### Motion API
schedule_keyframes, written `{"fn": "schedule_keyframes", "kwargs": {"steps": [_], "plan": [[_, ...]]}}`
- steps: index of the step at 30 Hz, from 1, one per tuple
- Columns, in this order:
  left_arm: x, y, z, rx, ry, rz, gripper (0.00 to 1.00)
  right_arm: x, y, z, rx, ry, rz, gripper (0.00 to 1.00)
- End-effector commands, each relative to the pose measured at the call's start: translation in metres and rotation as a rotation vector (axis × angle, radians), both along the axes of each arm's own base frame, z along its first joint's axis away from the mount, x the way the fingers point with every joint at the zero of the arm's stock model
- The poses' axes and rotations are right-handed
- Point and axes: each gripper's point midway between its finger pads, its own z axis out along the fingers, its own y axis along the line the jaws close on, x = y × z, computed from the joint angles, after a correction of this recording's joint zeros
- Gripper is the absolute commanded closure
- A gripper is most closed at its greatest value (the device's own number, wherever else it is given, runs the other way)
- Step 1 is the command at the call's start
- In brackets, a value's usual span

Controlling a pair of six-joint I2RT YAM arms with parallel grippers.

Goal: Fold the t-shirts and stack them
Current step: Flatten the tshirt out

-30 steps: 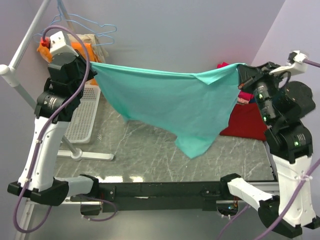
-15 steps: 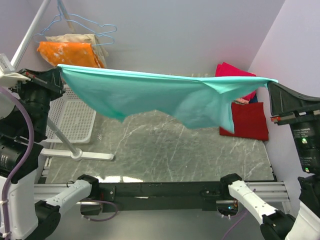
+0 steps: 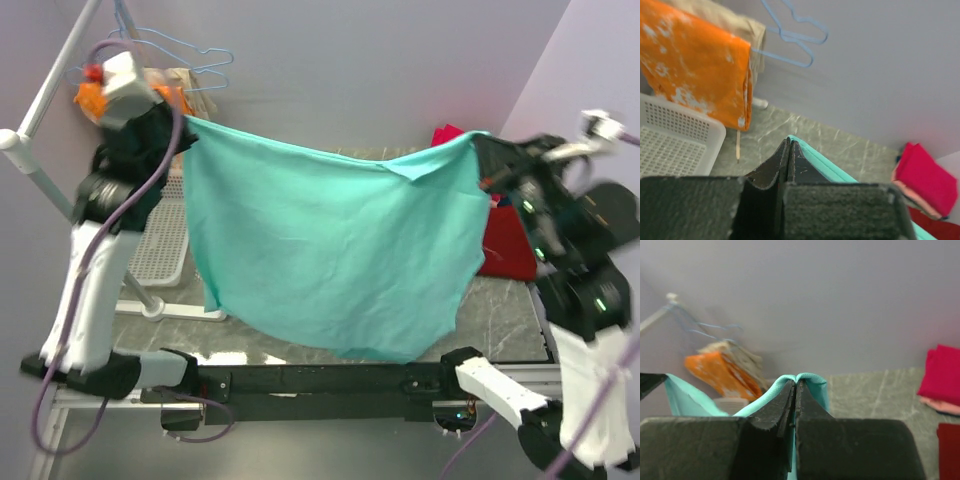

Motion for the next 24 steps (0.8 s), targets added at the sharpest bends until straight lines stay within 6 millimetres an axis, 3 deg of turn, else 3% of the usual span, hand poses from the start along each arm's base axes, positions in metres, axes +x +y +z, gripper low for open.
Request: {"fn": "schedule_keyframes", "kwargs": {"steps": [1,2,3,4,5,6,7,8,9,10,11,12,13,14,15,16,17,18,19,20,21,23,24], "plan": [[0.075,-0.024,-0.044,0.053,0.121,-0.014,0.99,0.085,0.008,-0.026,-0.042,0.066,-0.084,1.00],[0.091,-0.031,-0.053,0.057,0.149,-0.029,0.99,0.095,0.008,-0.019,-0.051,0.055,-0.102,1.00],[0.124,-0.041,-0.066,0.066,0.180,-0.026,0.99,0.122,0.015,-0.030,-0.072,0.095,-0.101,1.00],[0.138,-0.046,-0.077,0.070,0.212,-0.028,0.99,0.133,0.017,-0.028,-0.089,0.095,-0.104,1.00],[0.150,-0.048,-0.050,0.051,0.149,-0.030,0.99,0.135,0.019,-0.006,-0.080,0.053,-0.098,1.00],[0.181,-0.055,-0.084,0.067,0.209,-0.024,0.99,0.158,0.025,-0.016,-0.099,0.087,-0.092,1.00],[0.191,-0.055,-0.087,0.066,0.212,-0.023,0.99,0.165,0.027,-0.011,-0.112,0.082,-0.093,1.00],[0.196,-0.056,-0.066,0.045,0.156,-0.027,0.99,0.162,0.025,0.013,-0.102,0.034,-0.095,1.00],[0.206,-0.054,-0.073,0.044,0.159,-0.024,0.99,0.177,0.029,0.004,-0.122,0.069,-0.091,1.00],[0.208,-0.052,-0.058,0.028,0.102,-0.024,0.99,0.178,0.030,0.008,-0.135,0.064,-0.089,1.00],[0.210,-0.053,-0.071,0.039,0.119,-0.028,0.99,0.172,0.029,0.022,-0.134,0.033,-0.088,1.00],[0.190,-0.046,-0.037,0.035,0.039,-0.028,0.99,0.166,0.029,0.027,-0.137,0.018,-0.078,1.00],[0.183,-0.043,-0.025,0.047,-0.005,-0.030,0.99,0.160,0.028,0.033,-0.142,-0.003,-0.077,1.00],[0.181,-0.042,-0.027,0.056,-0.031,-0.028,0.99,0.161,0.028,0.022,-0.150,0.012,-0.075,1.00],[0.157,-0.034,0.006,0.052,-0.106,-0.023,0.99,0.139,0.023,0.039,-0.131,-0.049,-0.078,1.00],[0.150,-0.031,0.012,0.070,-0.117,-0.020,0.99,0.131,0.021,0.041,-0.129,-0.063,-0.077,1.00],[0.141,-0.028,0.019,0.080,-0.113,-0.018,0.99,0.131,0.020,0.026,-0.136,-0.038,-0.080,1.00],[0.132,-0.025,0.028,0.085,-0.124,-0.014,0.99,0.110,0.014,0.038,-0.121,-0.081,-0.083,1.00],[0.127,-0.024,0.032,0.089,-0.129,-0.014,0.99,0.101,0.010,0.036,-0.116,-0.084,-0.092,1.00],[0.123,-0.024,0.031,0.092,-0.127,-0.023,0.99,0.101,0.010,0.021,-0.123,-0.058,-0.093,1.00],[0.110,-0.022,0.042,0.087,-0.152,-0.031,0.99,0.080,0.003,0.027,-0.112,-0.084,-0.097,1.00],[0.102,-0.026,0.039,0.086,-0.139,-0.064,0.99,0.071,-0.002,0.011,-0.110,-0.051,-0.109,1.00],[0.092,-0.029,0.038,0.080,-0.124,-0.087,0.99,0.056,-0.007,0.005,-0.107,-0.034,-0.113,1.00]]}}
